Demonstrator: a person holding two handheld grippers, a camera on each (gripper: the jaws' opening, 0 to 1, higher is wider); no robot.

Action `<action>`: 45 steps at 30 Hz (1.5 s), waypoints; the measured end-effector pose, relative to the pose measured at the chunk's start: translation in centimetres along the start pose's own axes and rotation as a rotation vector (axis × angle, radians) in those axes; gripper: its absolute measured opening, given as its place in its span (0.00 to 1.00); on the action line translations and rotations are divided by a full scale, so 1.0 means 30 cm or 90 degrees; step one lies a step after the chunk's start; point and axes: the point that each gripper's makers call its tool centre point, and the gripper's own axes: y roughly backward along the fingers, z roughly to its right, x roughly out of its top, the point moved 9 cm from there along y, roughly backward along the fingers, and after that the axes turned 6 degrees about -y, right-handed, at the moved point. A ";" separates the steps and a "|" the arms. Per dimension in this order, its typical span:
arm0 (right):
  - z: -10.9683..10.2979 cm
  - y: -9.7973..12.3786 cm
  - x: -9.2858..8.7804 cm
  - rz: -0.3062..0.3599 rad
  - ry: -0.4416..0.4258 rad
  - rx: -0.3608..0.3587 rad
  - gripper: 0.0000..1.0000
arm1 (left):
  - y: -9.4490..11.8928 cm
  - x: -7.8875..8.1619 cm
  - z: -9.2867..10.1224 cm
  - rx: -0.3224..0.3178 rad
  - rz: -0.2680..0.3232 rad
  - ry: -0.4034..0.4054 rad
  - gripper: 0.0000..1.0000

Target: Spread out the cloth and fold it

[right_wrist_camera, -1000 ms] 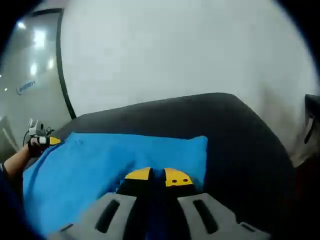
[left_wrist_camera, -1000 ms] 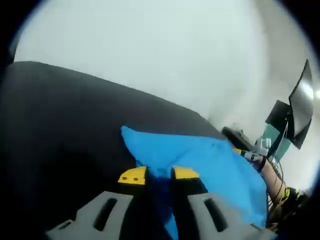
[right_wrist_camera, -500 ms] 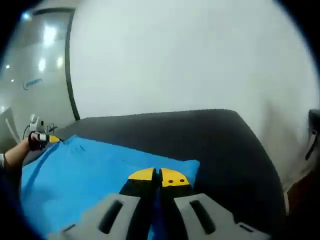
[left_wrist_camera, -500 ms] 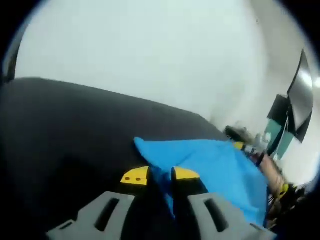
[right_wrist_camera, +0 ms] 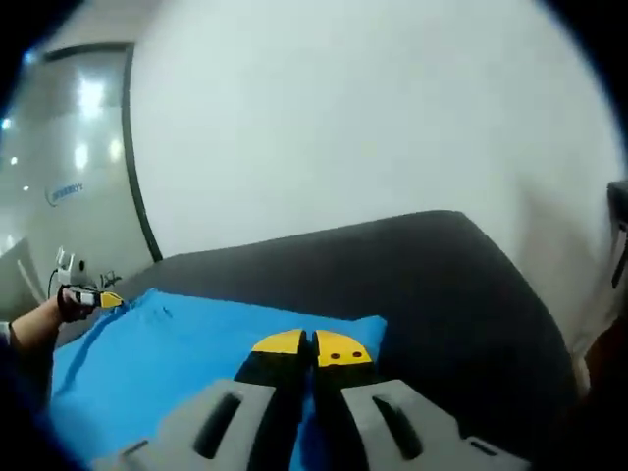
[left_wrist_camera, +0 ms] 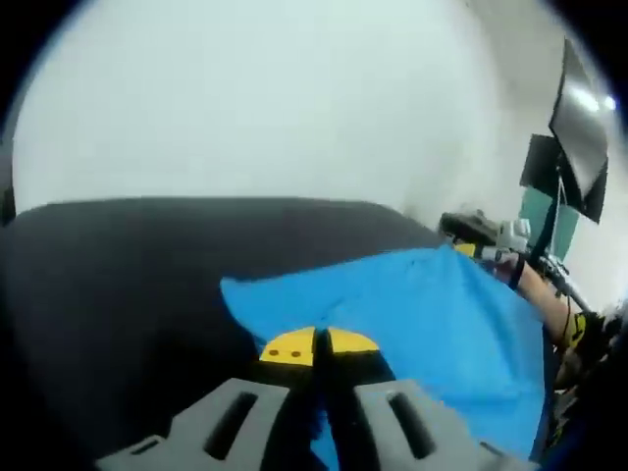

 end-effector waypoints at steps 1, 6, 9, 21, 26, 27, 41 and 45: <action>0.001 0.007 0.006 0.009 -0.014 0.002 0.00 | 0.003 0.023 -0.015 -0.005 0.016 0.006 0.00; 0.014 0.022 0.031 0.048 -0.010 0.009 0.00 | -0.020 0.079 -0.095 -0.010 0.076 0.075 0.00; 0.038 0.035 0.056 0.088 -0.005 -0.006 0.00 | -0.052 0.069 -0.160 -0.002 0.096 0.119 0.00; 0.056 -0.048 -0.038 -0.026 0.139 -0.114 0.01 | -0.186 -0.099 -0.214 0.060 -0.007 0.069 0.00; 0.033 -0.028 -0.040 -0.012 0.120 -0.125 0.11 | -0.128 -0.089 -0.184 0.004 0.018 0.132 0.19; 0.030 -0.023 -0.036 -0.006 0.097 -0.115 0.16 | -0.097 -0.081 -0.176 -0.016 0.027 0.182 0.24; -0.358 0.518 -0.143 0.113 0.181 -0.120 0.22 | 0.481 -0.244 0.140 -0.104 0.108 0.008 0.21; -0.391 0.637 -0.276 0.059 0.137 -0.108 0.22 | 0.528 -0.285 0.209 -0.161 0.100 -0.042 0.22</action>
